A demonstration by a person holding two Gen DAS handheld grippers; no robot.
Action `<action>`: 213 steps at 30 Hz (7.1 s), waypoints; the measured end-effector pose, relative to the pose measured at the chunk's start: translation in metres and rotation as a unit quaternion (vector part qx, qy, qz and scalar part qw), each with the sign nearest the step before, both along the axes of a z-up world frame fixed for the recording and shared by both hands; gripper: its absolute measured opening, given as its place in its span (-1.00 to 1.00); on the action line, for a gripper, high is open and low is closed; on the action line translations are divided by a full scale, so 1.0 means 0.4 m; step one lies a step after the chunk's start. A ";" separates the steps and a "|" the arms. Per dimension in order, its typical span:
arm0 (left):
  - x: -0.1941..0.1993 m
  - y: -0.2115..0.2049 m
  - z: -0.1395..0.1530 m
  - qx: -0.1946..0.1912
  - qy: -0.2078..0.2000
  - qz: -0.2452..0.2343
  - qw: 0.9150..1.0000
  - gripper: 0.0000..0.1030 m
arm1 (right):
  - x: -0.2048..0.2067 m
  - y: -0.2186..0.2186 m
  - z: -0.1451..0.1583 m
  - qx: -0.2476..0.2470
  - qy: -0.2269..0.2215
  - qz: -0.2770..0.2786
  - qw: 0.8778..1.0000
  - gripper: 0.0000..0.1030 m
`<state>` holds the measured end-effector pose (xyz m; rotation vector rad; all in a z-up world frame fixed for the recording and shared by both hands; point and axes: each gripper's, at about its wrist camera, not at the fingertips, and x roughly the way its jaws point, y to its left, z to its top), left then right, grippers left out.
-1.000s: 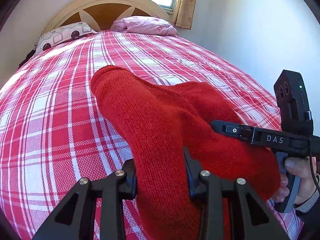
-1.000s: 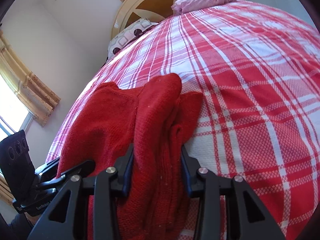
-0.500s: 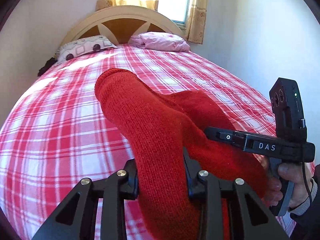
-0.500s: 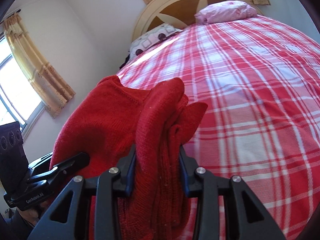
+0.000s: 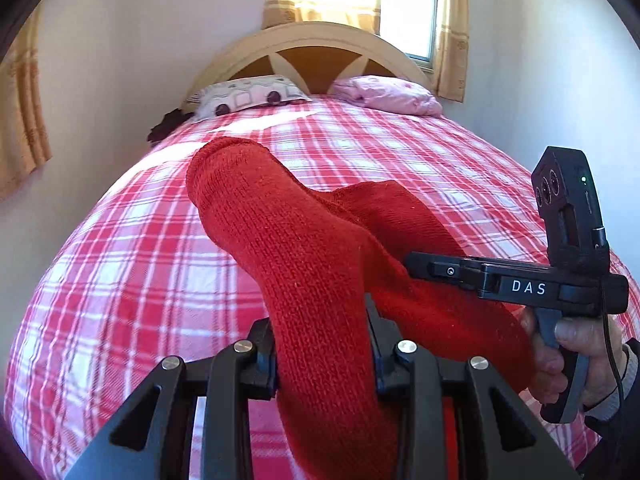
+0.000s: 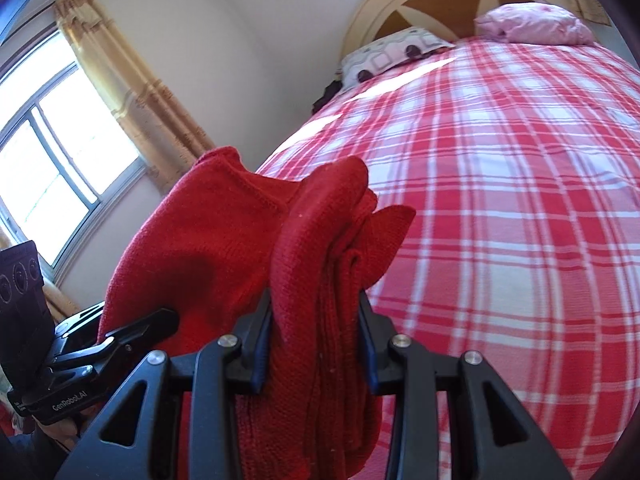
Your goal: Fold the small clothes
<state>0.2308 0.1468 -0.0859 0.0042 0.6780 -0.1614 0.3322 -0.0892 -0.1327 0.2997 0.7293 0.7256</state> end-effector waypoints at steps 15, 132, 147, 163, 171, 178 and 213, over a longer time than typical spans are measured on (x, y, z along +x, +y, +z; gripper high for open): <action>-0.135 0.204 -0.056 -0.024 0.020 0.069 0.997 -0.34 | -0.065 0.259 -0.030 -0.028 0.010 0.093 0.995 -0.24; -0.467 0.228 0.028 0.026 -0.094 0.171 0.980 0.69 | -0.446 0.243 0.127 -0.150 -0.125 -0.053 0.979 0.91; -0.523 0.206 0.092 0.020 -0.129 0.159 0.979 0.75 | -0.600 0.245 0.211 -0.156 -0.198 -0.062 0.966 1.00; -0.526 0.201 0.097 0.027 -0.131 0.162 0.978 0.75 | -0.632 0.236 0.206 -0.164 -0.205 -0.067 0.963 1.00; -0.523 0.201 0.091 0.028 -0.129 0.161 0.978 0.75 | -0.640 0.235 0.207 -0.167 -0.210 -0.065 0.961 1.00; -0.517 0.202 0.083 0.024 -0.118 0.156 0.980 0.75 | -0.638 0.242 0.205 -0.168 -0.207 -0.063 0.962 1.00; -0.515 0.213 0.096 0.018 -0.115 0.158 0.981 0.92 | -0.653 0.240 0.190 -0.160 -0.221 -0.067 0.960 1.00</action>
